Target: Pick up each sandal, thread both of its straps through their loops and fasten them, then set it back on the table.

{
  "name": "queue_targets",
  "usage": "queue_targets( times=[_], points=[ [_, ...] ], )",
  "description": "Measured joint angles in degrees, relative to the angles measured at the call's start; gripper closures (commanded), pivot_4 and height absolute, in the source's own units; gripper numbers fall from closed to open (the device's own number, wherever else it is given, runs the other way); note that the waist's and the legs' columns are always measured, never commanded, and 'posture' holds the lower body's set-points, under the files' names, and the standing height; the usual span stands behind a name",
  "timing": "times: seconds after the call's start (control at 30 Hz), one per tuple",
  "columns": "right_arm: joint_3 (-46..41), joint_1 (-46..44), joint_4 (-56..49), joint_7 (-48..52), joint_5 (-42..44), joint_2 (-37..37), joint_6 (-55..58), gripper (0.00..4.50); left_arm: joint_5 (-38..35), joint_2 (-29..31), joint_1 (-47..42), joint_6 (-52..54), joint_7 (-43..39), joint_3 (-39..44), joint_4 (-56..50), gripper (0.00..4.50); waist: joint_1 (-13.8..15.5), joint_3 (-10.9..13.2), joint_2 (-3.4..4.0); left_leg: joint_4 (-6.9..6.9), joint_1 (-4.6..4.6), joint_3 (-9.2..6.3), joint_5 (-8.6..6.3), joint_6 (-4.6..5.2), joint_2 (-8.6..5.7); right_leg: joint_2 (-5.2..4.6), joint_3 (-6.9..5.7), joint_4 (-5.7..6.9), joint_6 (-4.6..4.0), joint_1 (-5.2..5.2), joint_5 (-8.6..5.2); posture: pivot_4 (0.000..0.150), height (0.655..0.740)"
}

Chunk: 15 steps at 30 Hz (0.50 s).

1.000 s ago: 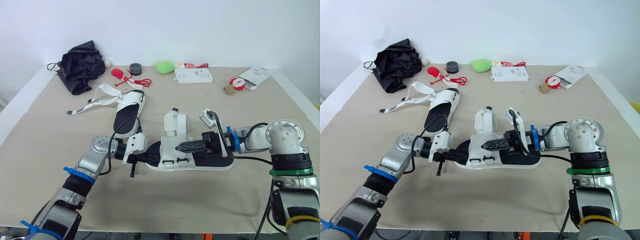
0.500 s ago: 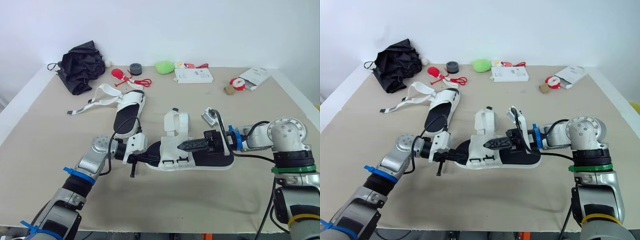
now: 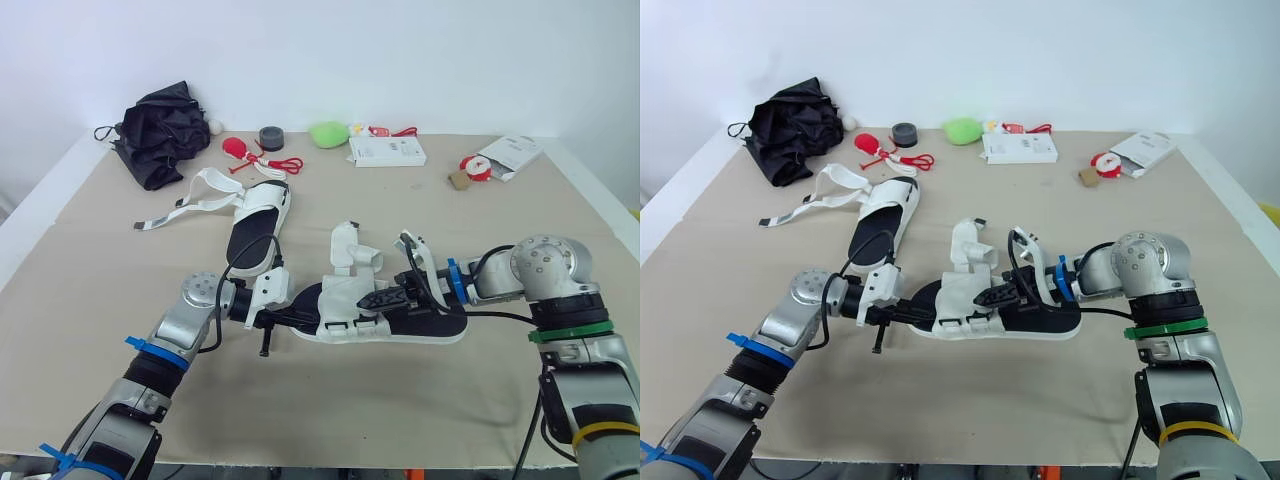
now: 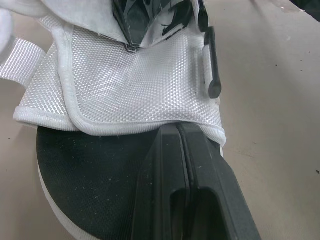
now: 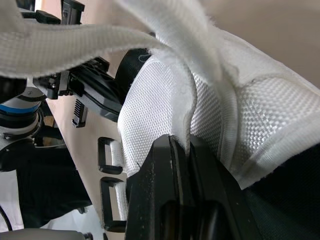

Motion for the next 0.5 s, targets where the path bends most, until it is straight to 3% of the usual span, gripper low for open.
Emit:
queue_targets(
  times=[0.2,0.5],
  points=[
    [3.0,0.0,-1.8,2.6,-0.9,-1.0,-0.8,4.42,0.0,0.0,0.3,0.4,0.2,0.0,-0.4,4.5,0.0,0.0,0.02,-0.01,0.02,0.0,-0.02,0.0,0.0,0.0,-0.05,0.0,0.03,0.01,-0.06,0.15,0.74],
    [3.9,-0.7,-2.0,9.4,4.8,-1.7,-0.2,4.42,-0.1,-0.3,0.8,0.6,0.2,0.0,-1.3,4.5,0.0,0.0,0.03,-0.02,0.0,0.01,-0.09,0.02,-0.01,0.01,-0.03,0.0,0.03,-0.02,-0.08,0.15,0.74]
  ],
)
